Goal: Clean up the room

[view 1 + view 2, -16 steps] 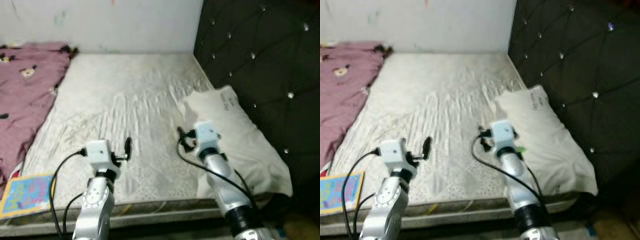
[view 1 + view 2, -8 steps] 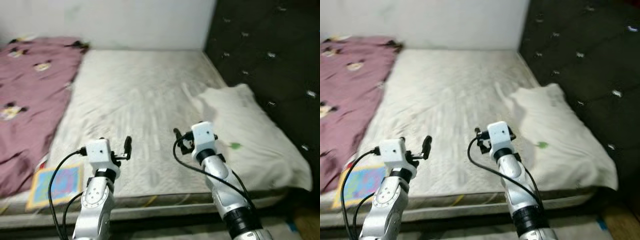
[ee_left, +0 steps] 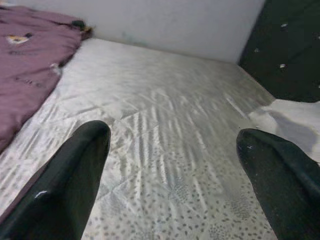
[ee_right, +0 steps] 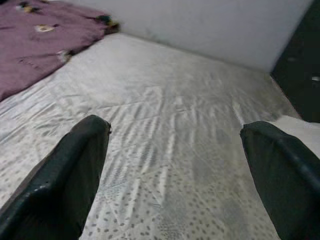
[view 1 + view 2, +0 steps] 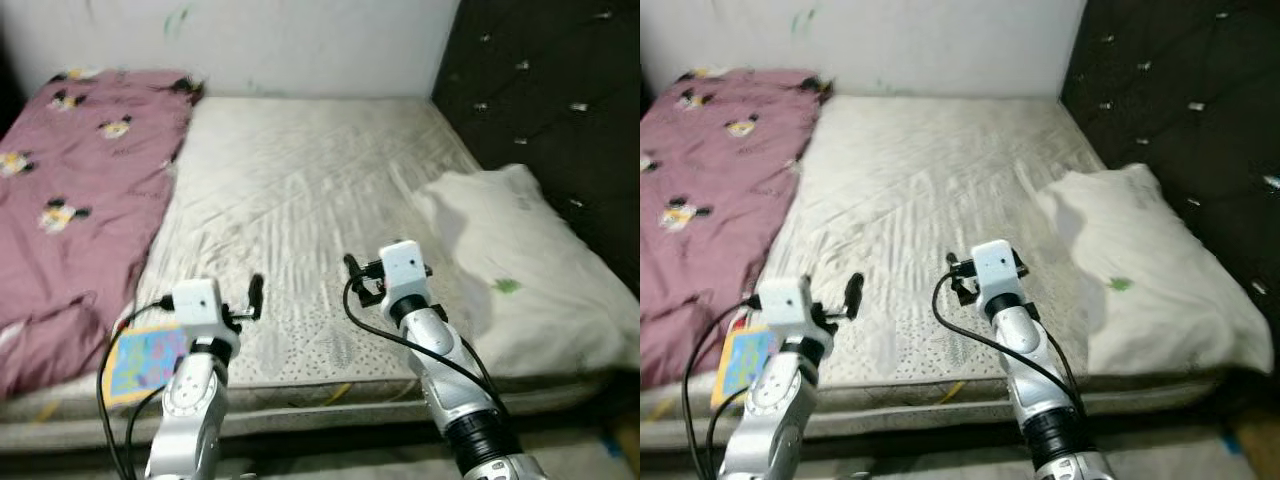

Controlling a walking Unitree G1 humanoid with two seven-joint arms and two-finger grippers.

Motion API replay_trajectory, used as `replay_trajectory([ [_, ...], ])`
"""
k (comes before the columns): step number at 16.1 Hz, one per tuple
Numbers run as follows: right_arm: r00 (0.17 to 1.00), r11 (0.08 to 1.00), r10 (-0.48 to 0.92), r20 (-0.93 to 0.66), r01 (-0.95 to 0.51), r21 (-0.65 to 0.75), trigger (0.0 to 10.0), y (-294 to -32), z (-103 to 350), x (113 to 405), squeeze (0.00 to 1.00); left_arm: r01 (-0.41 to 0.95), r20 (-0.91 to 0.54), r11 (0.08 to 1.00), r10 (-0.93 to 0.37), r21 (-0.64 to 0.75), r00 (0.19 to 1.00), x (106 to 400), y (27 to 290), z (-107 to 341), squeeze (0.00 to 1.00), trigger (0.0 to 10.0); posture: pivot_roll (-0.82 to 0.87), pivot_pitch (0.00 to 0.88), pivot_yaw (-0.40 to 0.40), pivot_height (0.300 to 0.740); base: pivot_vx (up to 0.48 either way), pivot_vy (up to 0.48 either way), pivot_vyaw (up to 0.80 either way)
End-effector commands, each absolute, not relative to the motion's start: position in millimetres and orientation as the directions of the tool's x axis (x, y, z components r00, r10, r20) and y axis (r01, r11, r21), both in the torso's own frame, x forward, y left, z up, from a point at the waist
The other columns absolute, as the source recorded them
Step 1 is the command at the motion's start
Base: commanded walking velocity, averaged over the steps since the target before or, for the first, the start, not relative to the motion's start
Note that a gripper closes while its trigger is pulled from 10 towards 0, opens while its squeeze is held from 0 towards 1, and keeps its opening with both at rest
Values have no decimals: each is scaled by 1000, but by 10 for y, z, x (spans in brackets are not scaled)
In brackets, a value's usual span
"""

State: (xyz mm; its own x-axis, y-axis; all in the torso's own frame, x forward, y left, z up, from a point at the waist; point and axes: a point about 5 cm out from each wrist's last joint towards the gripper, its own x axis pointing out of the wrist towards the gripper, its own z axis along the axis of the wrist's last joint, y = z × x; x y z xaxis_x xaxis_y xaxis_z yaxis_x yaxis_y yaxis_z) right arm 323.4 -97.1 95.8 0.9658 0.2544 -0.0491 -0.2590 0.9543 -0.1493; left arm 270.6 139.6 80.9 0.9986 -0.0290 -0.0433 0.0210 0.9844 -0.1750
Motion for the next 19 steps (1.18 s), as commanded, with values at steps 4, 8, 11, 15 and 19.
replay_trajectory([
  [4,959,949,281,-33,-283,-142,10000,-885,999,3235,0,2,-41,987,-9,-162,999,2714,1445,826,0,10000,40,33,-51,740,0,480,0],
  [8,958,948,284,-33,-286,-142,10000,-883,998,3237,0,-3,-43,987,-4,-159,999,2710,1448,821,0,10000,41,31,-52,740,0,480,0],
  [11,957,946,288,-37,-290,-142,10000,-877,992,3234,0,-10,-52,987,2,-158,999,2707,1457,808,0,10000,42,31,-53,740,0,480,0],
  [15,954,943,297,-36,-299,-144,10000,-864,985,3222,0,-19,-54,989,11,-145,998,2709,1469,807,0,10000,42,31,-53,740,0,480,200],
  [19,961,955,275,-1,-274,-112,10000,-943,1026,3191,0,-77,2,995,77,-70,997,2604,1657,861,0,10000,41,29,-46,740,0,202,200],
])
